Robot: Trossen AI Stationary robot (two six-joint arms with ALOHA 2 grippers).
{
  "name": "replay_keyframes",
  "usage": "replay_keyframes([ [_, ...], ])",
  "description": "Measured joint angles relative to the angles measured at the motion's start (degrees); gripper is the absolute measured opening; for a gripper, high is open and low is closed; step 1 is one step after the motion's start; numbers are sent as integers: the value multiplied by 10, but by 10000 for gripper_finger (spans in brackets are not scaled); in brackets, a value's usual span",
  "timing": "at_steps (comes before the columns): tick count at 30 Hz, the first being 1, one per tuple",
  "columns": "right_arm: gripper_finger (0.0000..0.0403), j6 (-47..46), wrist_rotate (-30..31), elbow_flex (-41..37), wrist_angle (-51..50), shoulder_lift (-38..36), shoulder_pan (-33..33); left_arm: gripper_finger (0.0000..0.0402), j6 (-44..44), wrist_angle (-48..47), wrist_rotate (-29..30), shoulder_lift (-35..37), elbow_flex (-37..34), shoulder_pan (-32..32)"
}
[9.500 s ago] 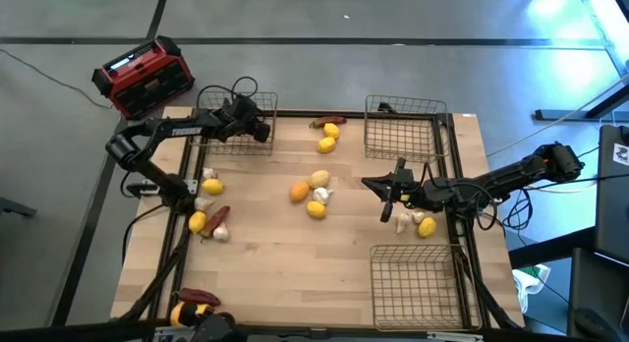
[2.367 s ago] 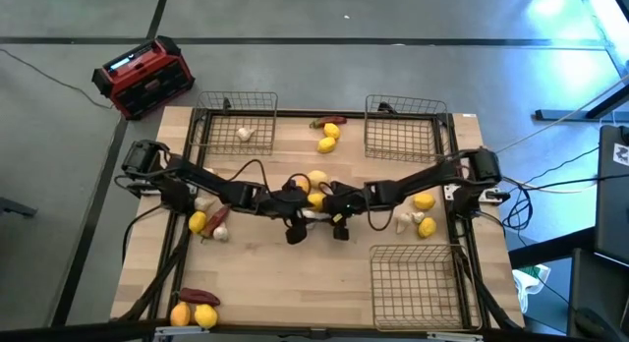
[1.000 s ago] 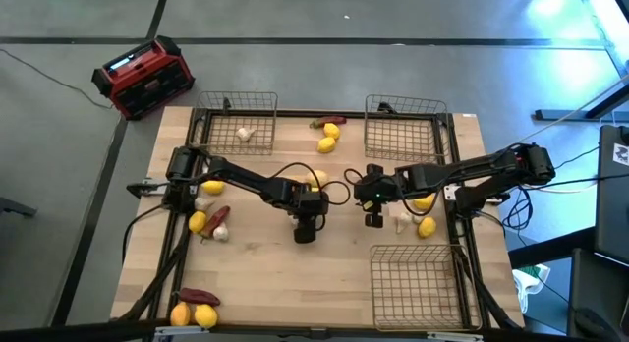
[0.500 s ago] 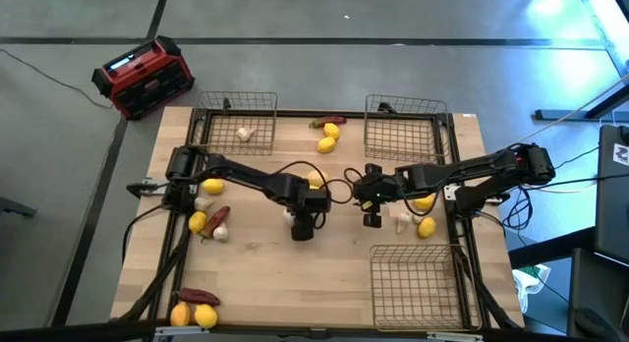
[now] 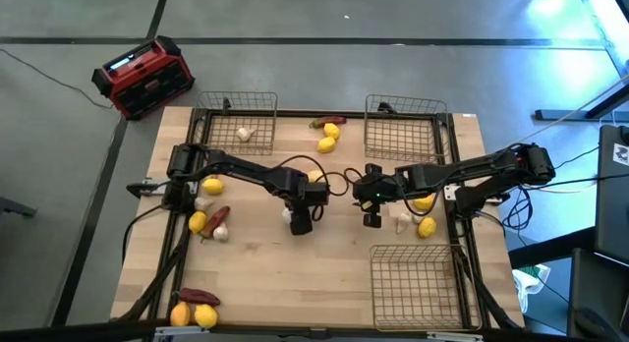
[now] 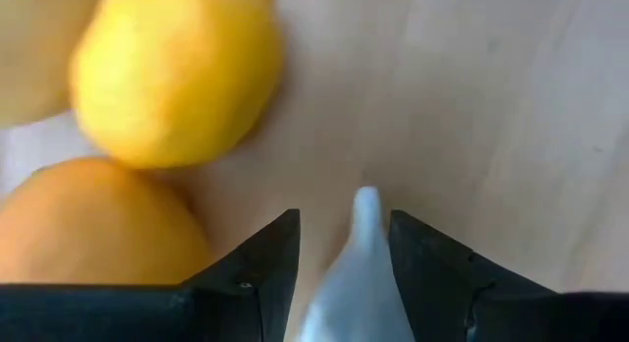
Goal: Sort produce into baskets
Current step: Put the white garlic into the top left wire basket
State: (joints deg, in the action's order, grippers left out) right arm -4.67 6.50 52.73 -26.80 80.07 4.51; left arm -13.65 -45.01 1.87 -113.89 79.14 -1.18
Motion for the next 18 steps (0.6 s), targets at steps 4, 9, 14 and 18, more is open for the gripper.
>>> replay_keyframes([
  [4, 134, 0, 4, 0, 2, 0, 0, 155, 15, 21, -8, 0, -1, -7],
  [9, 134, 0, 4, 0, 2, 0, 0, 155, 19, 12, -8, -5, -1, -11],
  [14, 134, -1, 4, 0, 4, 0, 0, 155, 34, -7, -10, -34, 0, -11],
  [18, 134, -3, 5, -1, 10, 0, 0, 151, 46, -9, -12, -45, 2, -12],
])
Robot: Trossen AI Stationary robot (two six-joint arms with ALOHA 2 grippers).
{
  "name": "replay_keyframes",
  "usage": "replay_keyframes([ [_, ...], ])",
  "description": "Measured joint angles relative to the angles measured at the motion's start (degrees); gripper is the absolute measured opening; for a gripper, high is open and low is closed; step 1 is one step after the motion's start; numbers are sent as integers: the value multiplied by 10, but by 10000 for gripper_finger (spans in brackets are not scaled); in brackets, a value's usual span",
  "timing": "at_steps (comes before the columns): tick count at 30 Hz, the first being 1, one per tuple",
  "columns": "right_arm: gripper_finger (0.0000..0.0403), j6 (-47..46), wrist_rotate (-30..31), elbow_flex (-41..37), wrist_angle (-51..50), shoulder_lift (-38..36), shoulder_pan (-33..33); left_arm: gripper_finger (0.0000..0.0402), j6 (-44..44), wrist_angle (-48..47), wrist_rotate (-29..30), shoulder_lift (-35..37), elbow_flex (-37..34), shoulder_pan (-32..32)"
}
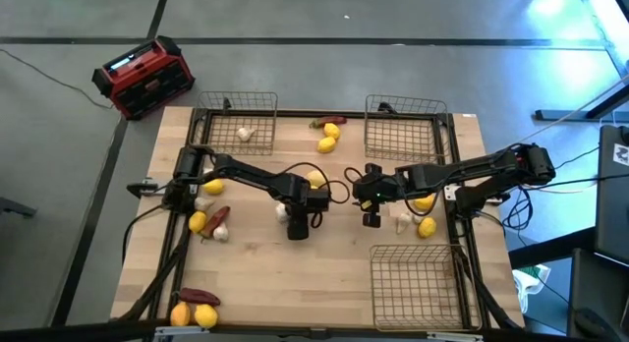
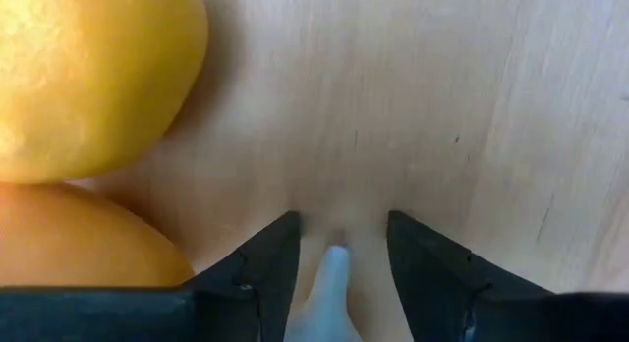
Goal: Sort produce into baskets
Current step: Put the white garlic into the top left wire basket
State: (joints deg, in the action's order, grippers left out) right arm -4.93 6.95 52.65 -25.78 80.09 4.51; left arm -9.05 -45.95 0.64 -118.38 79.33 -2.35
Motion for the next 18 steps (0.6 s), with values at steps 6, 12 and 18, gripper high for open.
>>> replay_keyframes([
  [6, 134, -1, 0, -21, 31, 0, 0, 105, 5, -6, 0, 0, 0, 2],
  [12, 134, -18, 0, -39, 35, 0, 0, 71, 20, -24, 0, -1, 0, 4],
  [18, 134, -26, 0, -47, 42, 0, 0, 67, 38, -36, 2, -1, 4, 3],
])
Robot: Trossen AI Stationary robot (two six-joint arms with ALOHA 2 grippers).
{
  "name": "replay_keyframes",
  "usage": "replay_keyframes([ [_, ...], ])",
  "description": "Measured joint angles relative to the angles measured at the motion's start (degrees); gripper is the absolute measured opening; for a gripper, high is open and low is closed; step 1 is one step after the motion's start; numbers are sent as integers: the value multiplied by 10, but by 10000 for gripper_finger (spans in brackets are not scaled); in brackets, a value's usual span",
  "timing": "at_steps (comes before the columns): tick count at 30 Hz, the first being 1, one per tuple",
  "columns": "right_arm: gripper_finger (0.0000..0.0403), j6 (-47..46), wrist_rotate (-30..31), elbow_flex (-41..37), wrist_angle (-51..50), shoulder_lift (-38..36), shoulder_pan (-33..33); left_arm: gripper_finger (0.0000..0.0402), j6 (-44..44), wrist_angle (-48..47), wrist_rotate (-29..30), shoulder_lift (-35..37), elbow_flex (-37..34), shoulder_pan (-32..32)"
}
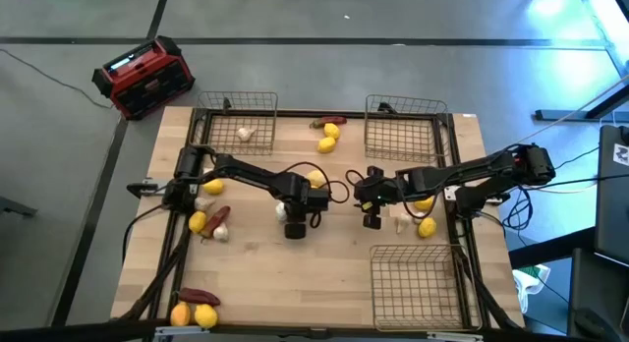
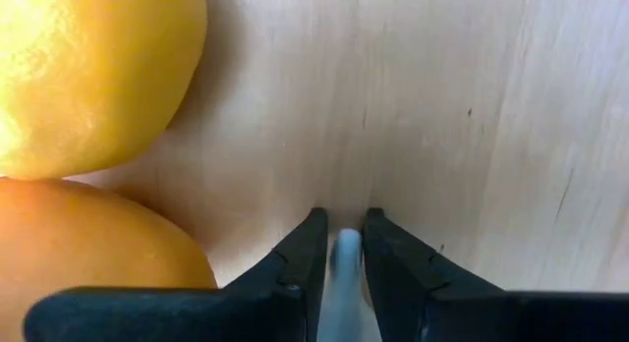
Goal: Sort produce into baskets
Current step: Put the white garlic into the top left wire basket
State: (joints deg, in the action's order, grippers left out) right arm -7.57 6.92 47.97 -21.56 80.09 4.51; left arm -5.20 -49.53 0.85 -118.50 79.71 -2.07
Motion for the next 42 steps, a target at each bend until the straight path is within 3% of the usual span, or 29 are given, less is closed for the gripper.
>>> replay_keyframes([
  [13, 134, 1, 0, 0, 17, 0, 0, 11, 21, -85, 12, -5, 35, -2],
  [20, 134, 1, 0, 0, 19, 0, 0, 13, 22, -91, 32, 13, 36, -11],
  [26, 134, 0, 0, 0, 33, 0, 0, 16, 4, -83, 47, 91, 37, -20],
  [42, 134, 1, 0, 0, 167, 0, 0, 17, -11, 10, 225, 391, -21, -31],
])
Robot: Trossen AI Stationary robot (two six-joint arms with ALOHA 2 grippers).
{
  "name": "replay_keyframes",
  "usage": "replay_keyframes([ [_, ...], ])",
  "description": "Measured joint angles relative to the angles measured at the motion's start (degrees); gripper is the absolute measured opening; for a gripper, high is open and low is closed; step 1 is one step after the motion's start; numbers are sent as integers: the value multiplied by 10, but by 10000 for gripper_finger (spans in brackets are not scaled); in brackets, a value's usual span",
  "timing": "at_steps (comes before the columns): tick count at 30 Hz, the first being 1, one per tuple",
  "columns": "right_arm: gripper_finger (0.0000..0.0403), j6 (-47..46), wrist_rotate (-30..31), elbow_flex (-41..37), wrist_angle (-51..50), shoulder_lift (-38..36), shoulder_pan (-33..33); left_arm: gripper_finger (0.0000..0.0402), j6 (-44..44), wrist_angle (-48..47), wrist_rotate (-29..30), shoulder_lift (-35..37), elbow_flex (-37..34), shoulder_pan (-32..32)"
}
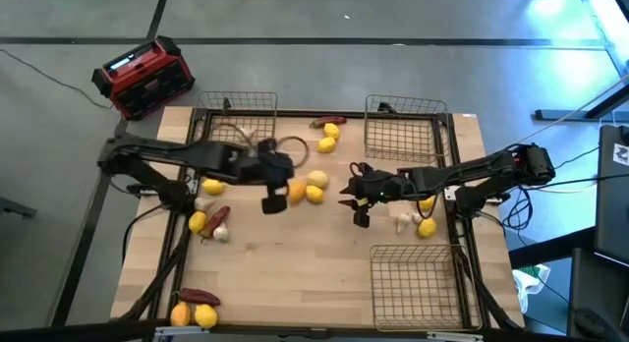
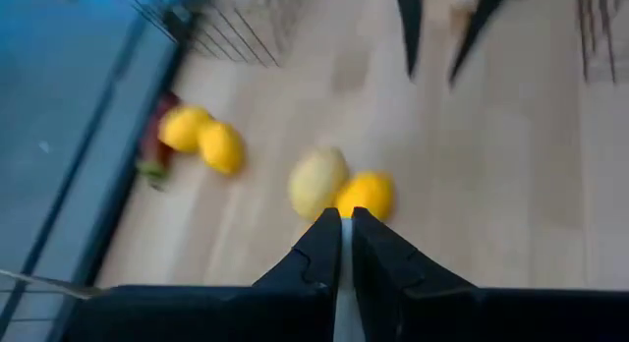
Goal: Sort produce into baskets
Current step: Put the white garlic into the top left wire basket
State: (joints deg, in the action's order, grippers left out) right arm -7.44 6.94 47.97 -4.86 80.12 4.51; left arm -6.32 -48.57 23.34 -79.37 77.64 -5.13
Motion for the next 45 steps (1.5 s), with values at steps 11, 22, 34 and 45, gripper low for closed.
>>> replay_keyframes([
  [11, 134, 0, 1, 0, 63, 17, 0, 17, 24, 114, 94, 163, -122, 38],
  [22, 134, -2, 0, 0, 147, 95, 0, 17, 87, 272, 109, 229, -238, 169],
  [34, 134, -3, 0, 0, 203, 129, 0, 17, 89, 398, 91, 215, -322, 343],
  [45, 134, -2, 0, 0, 219, 129, 0, 17, 30, 416, 54, 141, -335, 470],
])
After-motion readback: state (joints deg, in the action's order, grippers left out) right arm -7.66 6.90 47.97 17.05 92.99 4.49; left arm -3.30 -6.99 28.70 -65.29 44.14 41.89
